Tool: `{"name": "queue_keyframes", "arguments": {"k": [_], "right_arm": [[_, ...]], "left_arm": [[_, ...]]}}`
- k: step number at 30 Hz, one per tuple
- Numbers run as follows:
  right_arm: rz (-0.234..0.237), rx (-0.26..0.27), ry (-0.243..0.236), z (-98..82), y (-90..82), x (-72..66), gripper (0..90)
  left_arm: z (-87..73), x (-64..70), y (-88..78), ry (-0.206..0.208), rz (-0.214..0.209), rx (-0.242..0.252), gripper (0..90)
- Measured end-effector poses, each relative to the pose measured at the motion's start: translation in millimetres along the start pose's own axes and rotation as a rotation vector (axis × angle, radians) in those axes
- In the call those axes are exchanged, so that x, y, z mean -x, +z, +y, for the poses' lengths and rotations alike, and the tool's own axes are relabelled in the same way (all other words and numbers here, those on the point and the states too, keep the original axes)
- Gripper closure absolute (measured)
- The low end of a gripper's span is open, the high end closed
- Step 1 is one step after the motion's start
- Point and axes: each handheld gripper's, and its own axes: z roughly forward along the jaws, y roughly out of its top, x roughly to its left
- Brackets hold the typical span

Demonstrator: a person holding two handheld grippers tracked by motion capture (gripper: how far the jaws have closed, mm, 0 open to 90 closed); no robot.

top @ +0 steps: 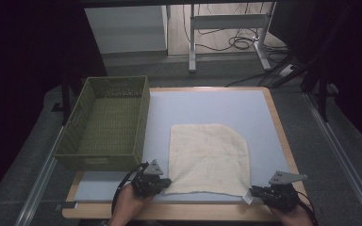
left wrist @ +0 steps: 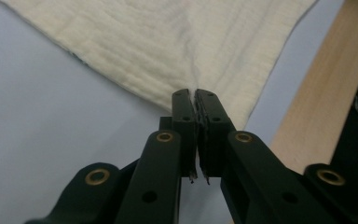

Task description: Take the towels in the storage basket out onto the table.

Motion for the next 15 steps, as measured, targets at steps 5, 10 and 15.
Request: {"name": "queue_keyframes", "arguments": {"k": [5,10,15], "right_arm": [[-0.052,0.045,-0.014,12.9,-12.9,6.2,71.7],[-0.088,0.071,-0.023,40.4,-4.7,27.0,67.5],[-0.116,0.061,-0.033,72.1,23.4,55.4,64.4]], "left_arm": [[9.5,-5.0,-3.0,0.004,0.109,0.071,45.0],[24.4,-18.1,22.8,0.02,0.174,0.079,26.0],[24.6,-27.9,43.6,-0.003,0.196,0.061,15.5]]}}
